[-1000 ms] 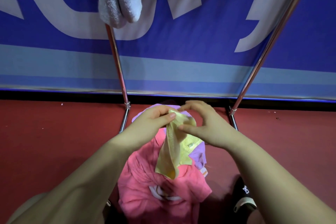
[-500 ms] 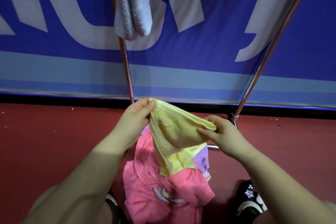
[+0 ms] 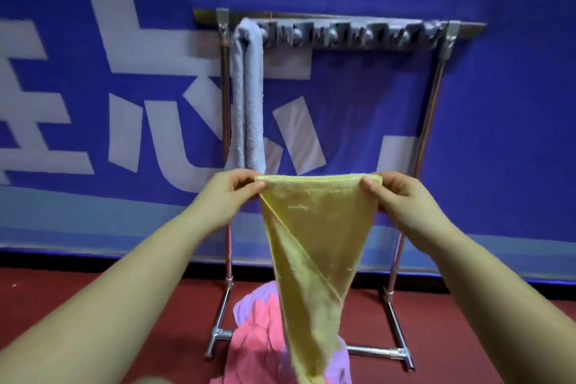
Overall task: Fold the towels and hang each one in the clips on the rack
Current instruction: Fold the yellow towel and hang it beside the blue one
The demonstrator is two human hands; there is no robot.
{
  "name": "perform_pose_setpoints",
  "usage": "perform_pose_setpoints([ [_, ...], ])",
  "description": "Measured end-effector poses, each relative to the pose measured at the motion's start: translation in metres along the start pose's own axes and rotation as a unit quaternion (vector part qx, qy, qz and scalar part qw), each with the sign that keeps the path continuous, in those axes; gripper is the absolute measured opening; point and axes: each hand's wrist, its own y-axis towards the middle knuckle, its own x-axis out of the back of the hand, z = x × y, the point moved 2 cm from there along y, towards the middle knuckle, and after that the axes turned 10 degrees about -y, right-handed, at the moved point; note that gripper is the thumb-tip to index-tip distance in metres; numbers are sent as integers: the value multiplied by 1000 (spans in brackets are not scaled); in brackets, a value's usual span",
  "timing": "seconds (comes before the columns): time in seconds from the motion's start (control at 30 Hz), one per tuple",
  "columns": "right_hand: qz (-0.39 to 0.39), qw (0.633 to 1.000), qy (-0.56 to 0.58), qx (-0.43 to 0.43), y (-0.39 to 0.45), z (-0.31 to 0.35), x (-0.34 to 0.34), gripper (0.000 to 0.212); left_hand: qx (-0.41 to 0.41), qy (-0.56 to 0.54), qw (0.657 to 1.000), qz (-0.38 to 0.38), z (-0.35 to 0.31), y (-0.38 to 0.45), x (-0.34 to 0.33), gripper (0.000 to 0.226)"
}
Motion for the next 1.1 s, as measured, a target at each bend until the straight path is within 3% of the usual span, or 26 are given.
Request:
perform_pose_setpoints([
  [0.2,-36,997,18,73,16,109,49,22,-122,143,981,-56,-110,22,15,12],
  [0.43,-135,983,-74,101,26,141,75,27,-136,374,913,-88,-160,26,-2,20],
  [0.5,-124,986,-72,90,26,139,77,31,-121,337,930,-79,-165,26,-2,18],
  [0.6,-103,990,-54,75,25,135,81,23,-47,109,993,-7,-168,25,5,17],
  [0.73,-31,997,27,70,20,134,84,22,58,-148,980,120,-171,13,8,25],
  [0.8,-2,997,41,71,18,133,84,22,82,-151,975,143,-168,9,9,26],
  [0.93,16,998,3,57,17,121,76,26,103,-49,986,120,-152,9,10,25],
  [1.1,147,983,112,2,11,91,69,35,156,-238,946,155,-131,1,13,33],
])
